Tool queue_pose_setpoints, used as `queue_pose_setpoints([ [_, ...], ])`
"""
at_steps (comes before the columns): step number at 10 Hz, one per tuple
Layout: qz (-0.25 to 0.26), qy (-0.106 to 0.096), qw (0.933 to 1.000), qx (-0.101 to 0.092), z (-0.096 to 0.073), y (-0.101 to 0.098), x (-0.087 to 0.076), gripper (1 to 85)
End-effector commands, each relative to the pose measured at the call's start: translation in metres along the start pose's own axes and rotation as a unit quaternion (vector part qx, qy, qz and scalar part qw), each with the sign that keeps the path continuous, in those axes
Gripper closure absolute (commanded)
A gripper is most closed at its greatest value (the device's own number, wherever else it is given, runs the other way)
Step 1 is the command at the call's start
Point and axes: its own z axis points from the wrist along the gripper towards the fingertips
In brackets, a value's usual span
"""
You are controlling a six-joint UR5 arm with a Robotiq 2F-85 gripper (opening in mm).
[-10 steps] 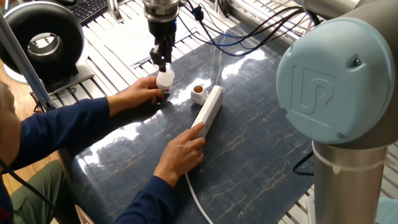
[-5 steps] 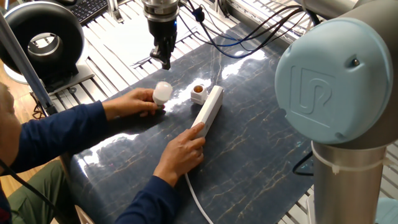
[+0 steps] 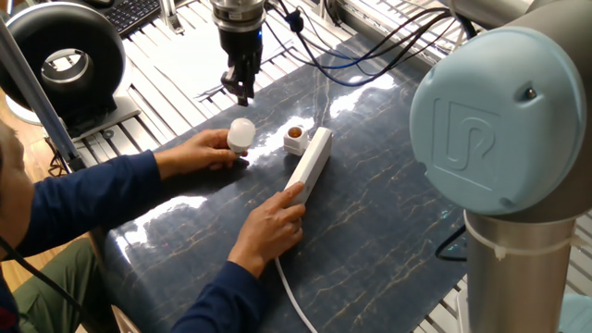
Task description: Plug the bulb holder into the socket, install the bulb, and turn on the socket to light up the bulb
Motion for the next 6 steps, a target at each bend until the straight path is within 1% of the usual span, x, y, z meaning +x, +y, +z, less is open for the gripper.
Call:
queue_pose_setpoints([
  [1, -0.012, -0.011, 0.9998, -0.011, -0.0024, 0.0047, -0.0040, 10.7],
  [3, -0.013, -0.013, 0.9997, -0.013, -0.0039, 0.0063, -0.0039, 7.7],
  [6, -0.014, -0.014, 0.9997, -0.011, -0.0026, 0.0072, -0.0059, 7.7],
])
